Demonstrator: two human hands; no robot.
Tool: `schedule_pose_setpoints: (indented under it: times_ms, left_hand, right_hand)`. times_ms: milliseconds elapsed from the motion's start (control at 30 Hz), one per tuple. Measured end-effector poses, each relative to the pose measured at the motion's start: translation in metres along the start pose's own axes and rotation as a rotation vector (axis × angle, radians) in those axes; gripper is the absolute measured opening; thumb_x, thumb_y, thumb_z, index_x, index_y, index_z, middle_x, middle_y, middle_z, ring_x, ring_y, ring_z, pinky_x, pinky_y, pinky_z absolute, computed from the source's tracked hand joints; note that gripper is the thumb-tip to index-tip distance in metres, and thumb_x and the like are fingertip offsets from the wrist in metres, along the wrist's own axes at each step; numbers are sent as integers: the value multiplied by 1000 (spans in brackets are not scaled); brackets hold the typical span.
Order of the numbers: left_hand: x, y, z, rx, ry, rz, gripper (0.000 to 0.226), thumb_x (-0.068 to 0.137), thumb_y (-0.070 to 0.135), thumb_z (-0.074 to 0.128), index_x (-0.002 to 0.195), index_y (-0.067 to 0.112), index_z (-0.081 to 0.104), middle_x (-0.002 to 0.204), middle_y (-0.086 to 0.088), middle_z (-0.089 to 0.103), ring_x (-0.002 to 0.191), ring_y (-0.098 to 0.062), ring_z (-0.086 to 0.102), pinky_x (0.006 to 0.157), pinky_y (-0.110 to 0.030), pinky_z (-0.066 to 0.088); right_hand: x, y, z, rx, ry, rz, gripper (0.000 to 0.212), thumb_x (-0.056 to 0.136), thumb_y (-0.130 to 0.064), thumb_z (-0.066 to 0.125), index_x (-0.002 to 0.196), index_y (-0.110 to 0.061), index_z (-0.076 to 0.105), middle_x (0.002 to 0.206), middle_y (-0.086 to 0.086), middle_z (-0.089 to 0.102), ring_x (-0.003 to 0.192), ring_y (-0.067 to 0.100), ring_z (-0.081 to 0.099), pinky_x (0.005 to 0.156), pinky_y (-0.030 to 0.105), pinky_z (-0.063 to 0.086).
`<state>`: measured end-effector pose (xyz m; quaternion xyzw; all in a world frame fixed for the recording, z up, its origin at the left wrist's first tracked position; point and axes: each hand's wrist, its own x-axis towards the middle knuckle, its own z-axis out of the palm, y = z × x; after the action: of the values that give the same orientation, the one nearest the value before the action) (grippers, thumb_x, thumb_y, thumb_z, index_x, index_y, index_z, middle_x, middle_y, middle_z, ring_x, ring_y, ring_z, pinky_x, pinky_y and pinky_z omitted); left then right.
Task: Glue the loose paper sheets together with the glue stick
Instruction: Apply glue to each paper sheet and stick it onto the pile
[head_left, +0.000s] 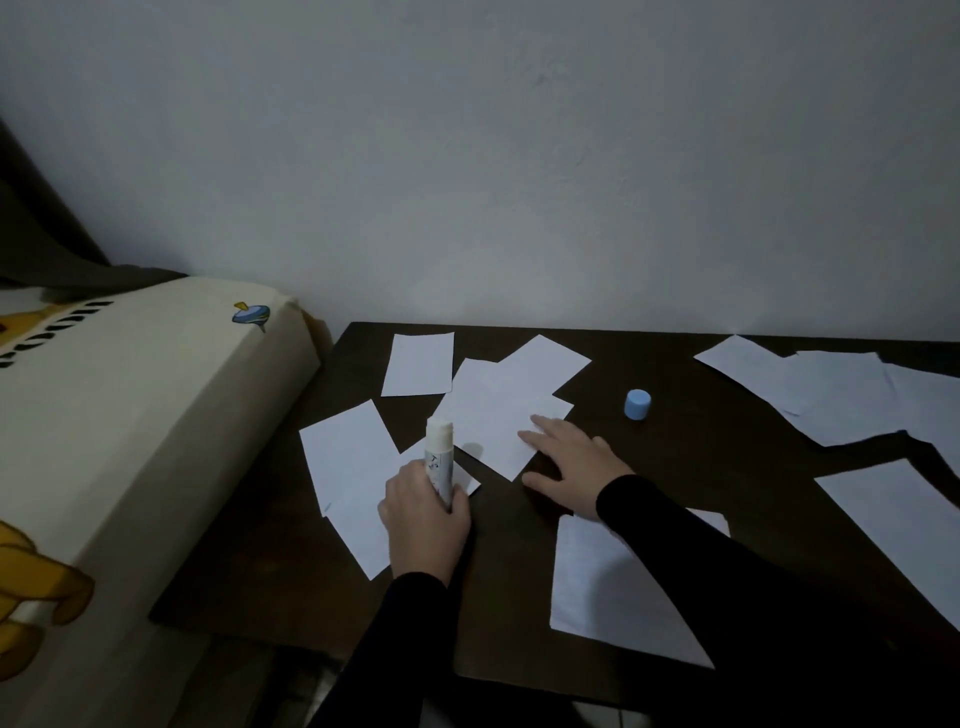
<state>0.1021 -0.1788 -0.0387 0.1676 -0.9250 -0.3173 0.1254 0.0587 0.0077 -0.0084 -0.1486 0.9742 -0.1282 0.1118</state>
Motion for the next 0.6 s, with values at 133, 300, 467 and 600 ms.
schedule_pose_setpoints:
  times_ms: [133, 300, 467, 600]
  left_hand:
    - [-1, -1, 1, 9, -22, -30, 41, 89, 31, 65, 124, 17, 48, 121, -2, 55, 111, -16, 49, 99, -34, 38]
    - [-1, -1, 1, 4, -14, -2, 38, 89, 30, 64, 121, 17, 49, 117, -2, 56, 107, -16, 49, 96, -34, 38]
    - [-3, 1, -1, 1, -20, -10, 40, 89, 31, 64, 123, 17, 49, 119, -2, 57, 109, -17, 51, 97, -34, 39]
    - [-3, 0, 0, -2, -28, -12, 41, 89, 32, 64, 124, 18, 48, 120, -2, 57, 109, -16, 50, 98, -34, 39]
  right_hand:
    - [-3, 2, 10, -65, 40, 9, 54, 98, -51, 39, 148, -33, 31, 157, -7, 23, 144, 15, 17, 115, 46, 14]
    - [-14, 7, 12, -251, 182, 23, 46, 97, -52, 37, 138, -33, 44, 127, -2, 48, 119, 16, 41, 105, 38, 29]
    - [-26, 26, 8, -208, 144, 73, 47, 97, -54, 34, 140, -35, 42, 130, -5, 45, 122, 13, 40, 106, 36, 29]
    - [-36, 49, 4, -153, 110, 112, 50, 97, -56, 33, 143, -36, 38, 141, -9, 39, 130, 11, 35, 108, 36, 30]
